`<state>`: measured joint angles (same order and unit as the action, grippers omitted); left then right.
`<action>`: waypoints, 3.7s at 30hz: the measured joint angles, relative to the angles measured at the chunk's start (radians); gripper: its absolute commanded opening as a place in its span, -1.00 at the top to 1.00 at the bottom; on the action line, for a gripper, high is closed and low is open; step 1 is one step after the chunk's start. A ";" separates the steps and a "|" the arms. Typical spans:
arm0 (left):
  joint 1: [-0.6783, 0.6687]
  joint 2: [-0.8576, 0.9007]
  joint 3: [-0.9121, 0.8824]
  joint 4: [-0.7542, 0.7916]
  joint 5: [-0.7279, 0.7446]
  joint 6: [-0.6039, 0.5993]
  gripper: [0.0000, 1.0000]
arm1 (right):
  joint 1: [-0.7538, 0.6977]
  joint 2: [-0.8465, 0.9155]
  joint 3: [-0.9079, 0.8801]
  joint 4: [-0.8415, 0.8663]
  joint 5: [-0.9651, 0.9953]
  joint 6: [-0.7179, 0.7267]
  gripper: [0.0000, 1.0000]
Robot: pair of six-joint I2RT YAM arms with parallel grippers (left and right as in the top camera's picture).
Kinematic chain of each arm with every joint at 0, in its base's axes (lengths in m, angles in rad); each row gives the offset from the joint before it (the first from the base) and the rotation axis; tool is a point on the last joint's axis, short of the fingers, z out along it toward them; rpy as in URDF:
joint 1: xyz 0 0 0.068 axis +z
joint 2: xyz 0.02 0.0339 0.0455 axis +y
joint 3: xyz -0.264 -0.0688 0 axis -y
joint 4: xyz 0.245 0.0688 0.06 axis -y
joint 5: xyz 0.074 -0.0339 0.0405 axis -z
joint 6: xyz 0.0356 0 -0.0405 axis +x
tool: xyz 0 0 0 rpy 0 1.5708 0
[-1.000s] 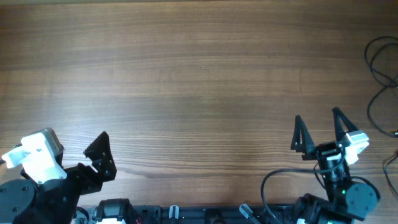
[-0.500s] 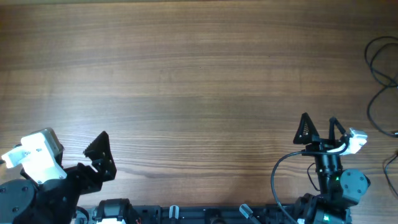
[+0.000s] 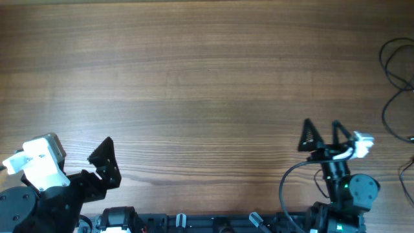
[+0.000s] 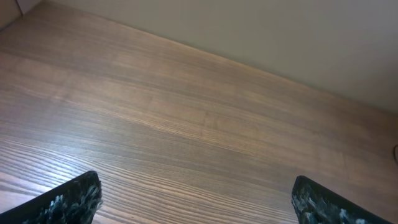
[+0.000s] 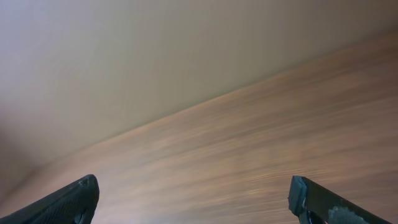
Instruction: Untangle cables
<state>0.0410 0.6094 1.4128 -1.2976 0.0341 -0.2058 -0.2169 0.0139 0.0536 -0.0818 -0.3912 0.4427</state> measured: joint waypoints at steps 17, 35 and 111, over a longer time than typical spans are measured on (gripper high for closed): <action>0.000 -0.234 0.063 0.056 0.000 0.003 -0.99 | 0.114 0.000 0.000 0.000 0.000 0.002 -0.99; 0.000 -0.381 0.420 -0.232 -0.011 -0.160 -1.00 | 0.114 0.000 0.000 0.000 0.000 0.002 -1.00; 0.023 -0.595 -1.403 1.228 -0.006 0.097 -1.00 | 0.116 0.146 0.000 0.000 0.060 -0.786 -0.99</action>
<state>0.0635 0.0139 0.0093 -0.0692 0.0280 -0.1085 -0.1005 0.1604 0.0536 -0.0822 -0.3313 -0.3435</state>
